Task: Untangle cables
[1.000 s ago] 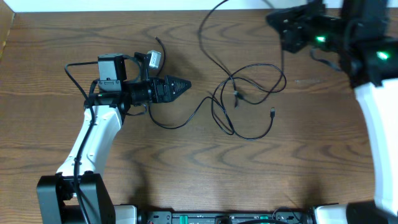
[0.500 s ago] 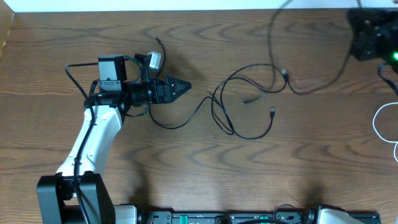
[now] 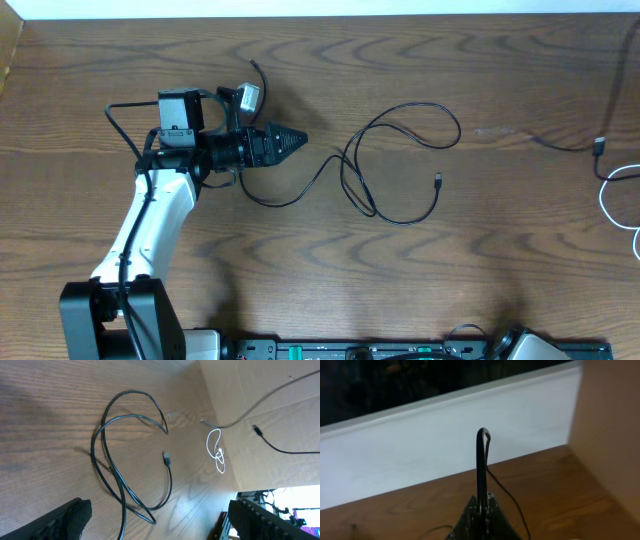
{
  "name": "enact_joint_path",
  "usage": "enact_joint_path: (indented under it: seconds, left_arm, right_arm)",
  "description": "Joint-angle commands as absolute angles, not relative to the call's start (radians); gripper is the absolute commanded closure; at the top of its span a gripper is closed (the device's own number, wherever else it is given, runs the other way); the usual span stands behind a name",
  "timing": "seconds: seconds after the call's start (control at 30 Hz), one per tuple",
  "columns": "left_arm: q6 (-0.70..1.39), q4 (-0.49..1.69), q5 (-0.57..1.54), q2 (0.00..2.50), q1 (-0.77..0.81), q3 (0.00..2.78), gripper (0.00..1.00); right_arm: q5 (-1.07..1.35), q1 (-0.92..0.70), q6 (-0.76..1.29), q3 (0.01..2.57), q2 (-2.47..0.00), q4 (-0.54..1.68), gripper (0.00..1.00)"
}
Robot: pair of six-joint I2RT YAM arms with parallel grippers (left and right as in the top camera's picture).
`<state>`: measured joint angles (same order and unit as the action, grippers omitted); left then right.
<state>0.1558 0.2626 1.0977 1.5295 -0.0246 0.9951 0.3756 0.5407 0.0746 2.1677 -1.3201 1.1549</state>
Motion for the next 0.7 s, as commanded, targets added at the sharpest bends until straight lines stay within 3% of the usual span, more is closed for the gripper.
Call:
enact_joint_path:
  seconds: [0.0,0.2,0.5,0.67]
  left_arm:
    - [0.135,0.276,1.114,1.520,-0.028,0.999,0.07]
    - [0.135,0.277,1.115,1.520,-0.028,0.999,0.07]
    - [0.135,0.291,1.119,1.520,-0.027,0.999,0.07]
    - [0.135,0.319,1.119,1.520,-0.027,0.999,0.07]
  right_arm:
    - [0.224,0.563,0.055,2.185,-1.327,1.180,0.99]
    - [-0.021,0.563,0.117,2.185,-1.423,1.191,0.99]
    - [-0.036,0.563,0.207,2.186,-1.723,1.155,0.99]
    - [-0.178,0.618,0.291,2.240,-1.850,1.181,0.99]
